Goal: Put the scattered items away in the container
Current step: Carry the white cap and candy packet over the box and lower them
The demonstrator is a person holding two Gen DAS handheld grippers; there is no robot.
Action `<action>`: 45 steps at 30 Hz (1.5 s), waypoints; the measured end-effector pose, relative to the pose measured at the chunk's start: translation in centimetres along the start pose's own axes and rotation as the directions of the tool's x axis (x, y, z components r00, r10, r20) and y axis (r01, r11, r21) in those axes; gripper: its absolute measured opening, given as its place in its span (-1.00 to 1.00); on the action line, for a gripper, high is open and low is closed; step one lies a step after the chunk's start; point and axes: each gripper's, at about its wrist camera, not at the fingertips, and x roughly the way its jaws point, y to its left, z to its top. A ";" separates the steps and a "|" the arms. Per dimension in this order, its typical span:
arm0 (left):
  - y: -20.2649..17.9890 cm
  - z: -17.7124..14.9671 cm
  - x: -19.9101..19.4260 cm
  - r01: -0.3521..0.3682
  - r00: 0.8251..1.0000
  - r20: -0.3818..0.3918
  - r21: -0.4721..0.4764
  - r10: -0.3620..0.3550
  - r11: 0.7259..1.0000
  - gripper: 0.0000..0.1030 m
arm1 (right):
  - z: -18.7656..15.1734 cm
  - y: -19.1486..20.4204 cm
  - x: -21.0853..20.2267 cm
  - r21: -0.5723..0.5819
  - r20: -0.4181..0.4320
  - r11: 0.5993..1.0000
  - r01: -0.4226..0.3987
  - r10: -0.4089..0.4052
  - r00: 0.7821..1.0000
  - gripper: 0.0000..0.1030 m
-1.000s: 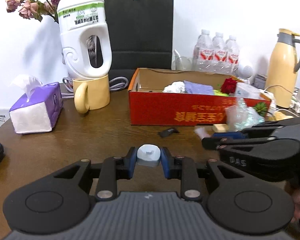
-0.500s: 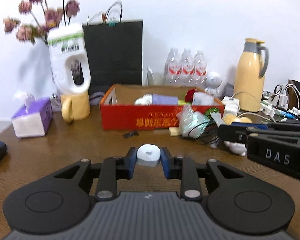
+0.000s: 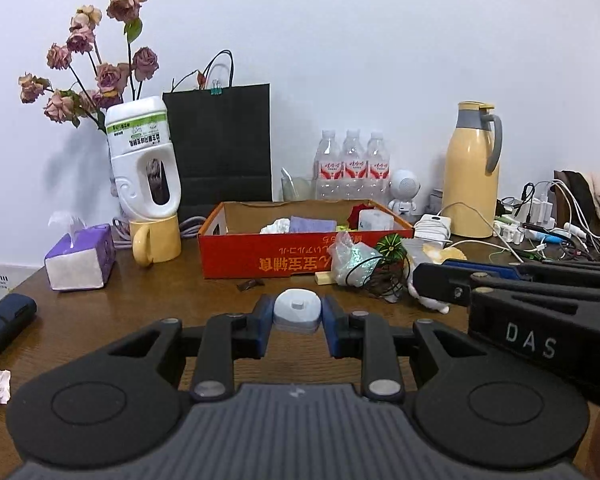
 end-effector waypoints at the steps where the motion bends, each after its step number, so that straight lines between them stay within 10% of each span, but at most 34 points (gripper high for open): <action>1: -0.1 0.0 0.1 0.002 1.000 0.001 0.003 -0.002 1.000 -0.47 | 0.0 0.1 -0.1 -0.002 0.002 1.000 -0.001 0.001 1.000 -0.72; 12: 0.6 2.0 5.4 0.020 1.000 -0.020 -0.010 -0.020 1.000 -0.47 | 1.1 -1.9 5.0 0.012 -0.031 1.000 0.018 -0.017 0.999 -0.72; 21: 2.4 9.1 17.4 0.028 0.999 -0.026 -0.005 -0.028 1.000 -0.47 | 7.1 -7.2 14.7 0.018 -0.065 0.999 0.046 -0.045 0.997 -0.71; 26: 3.2 12.5 26.8 0.064 0.974 -0.213 -0.038 -0.071 0.997 -0.47 | 12.0 -10.4 23.1 -0.016 -0.193 0.999 0.040 -0.042 0.980 -0.71; 30: 3.8 13.3 34.1 0.064 0.907 -0.413 -0.043 -0.076 0.997 -0.47 | 14.8 -13.2 30.9 0.026 -0.416 0.999 0.028 -0.015 0.909 -0.71; 39: 5.6 11.4 41.3 0.061 0.743 -0.660 -0.101 -0.113 0.993 -0.47 | 12.7 -15.2 42.5 0.081 -0.754 0.993 0.080 0.009 0.657 -0.64; 42: 5.8 11.8 42.1 0.073 0.705 -0.697 -0.112 -0.131 0.991 -0.31 | 12.1 -15.4 43.6 0.094 -0.787 0.990 0.104 0.010 0.617 -0.57; 45: 6.0 13.0 42.1 0.059 0.707 -0.699 -0.094 -0.108 0.994 -0.06 | 12.5 -15.4 43.7 0.099 -0.790 0.987 0.128 0.000 0.613 -0.30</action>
